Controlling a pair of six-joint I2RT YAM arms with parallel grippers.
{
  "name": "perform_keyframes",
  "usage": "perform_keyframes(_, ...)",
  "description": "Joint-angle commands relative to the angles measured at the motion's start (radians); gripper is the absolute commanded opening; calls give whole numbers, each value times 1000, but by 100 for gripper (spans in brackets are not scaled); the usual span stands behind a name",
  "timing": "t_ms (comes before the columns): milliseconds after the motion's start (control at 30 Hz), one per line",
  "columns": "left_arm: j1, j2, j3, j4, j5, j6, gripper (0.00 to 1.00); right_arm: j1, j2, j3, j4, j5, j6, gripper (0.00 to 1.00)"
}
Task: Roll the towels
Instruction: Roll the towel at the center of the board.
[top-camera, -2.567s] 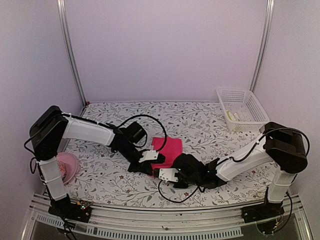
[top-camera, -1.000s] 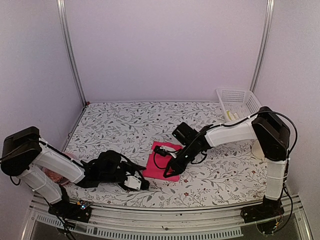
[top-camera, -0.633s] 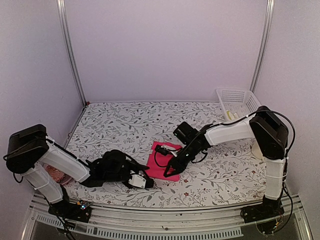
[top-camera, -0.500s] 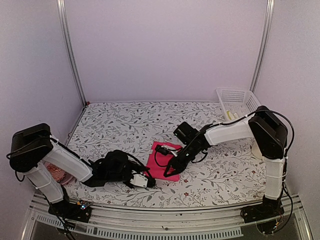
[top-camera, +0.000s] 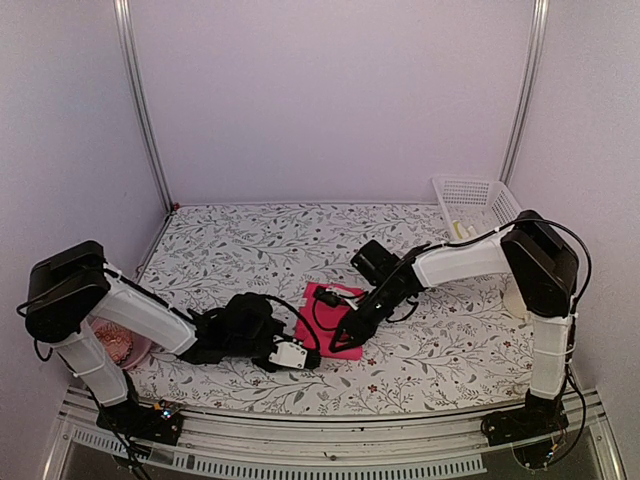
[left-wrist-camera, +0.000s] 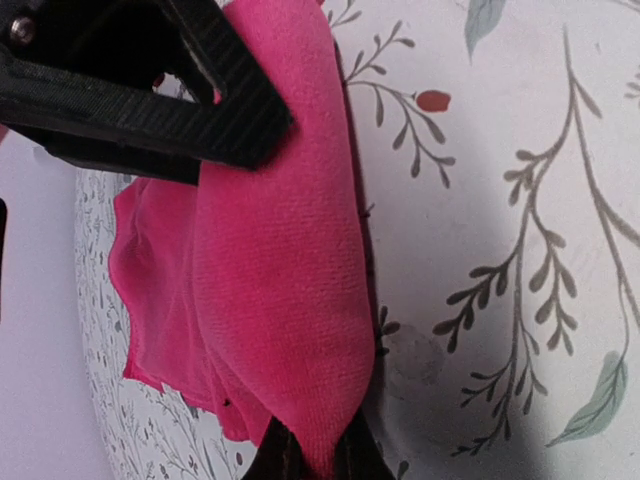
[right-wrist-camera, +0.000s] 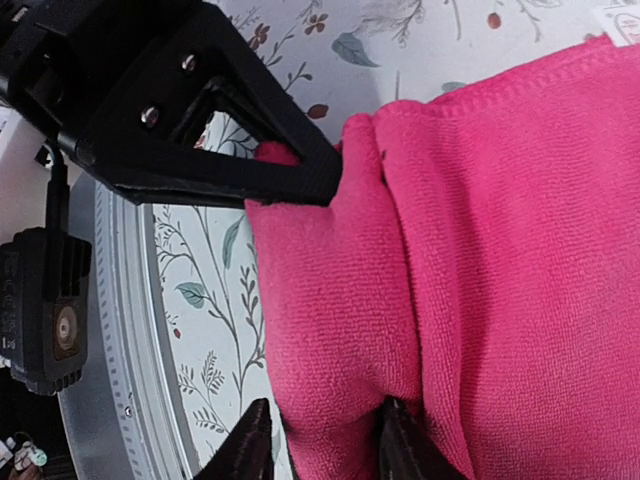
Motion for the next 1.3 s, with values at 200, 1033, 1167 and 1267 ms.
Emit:
perform_keyframes(200,39,23,202,-530,245,-121,0,5,-268,-161,36,260,-120,51)
perform_keyframes(1033,199,232,517,-953,535,-162,0,326,-501,-548,572,772,-401,68)
perform_keyframes(1167,221,263,561,-996,567,-159,0,355,-425,-514,574,798,-430,68)
perform_keyframes(1267,234,286,584,-1017,580,-156,0,374,-382,-498,576,828,-447,68)
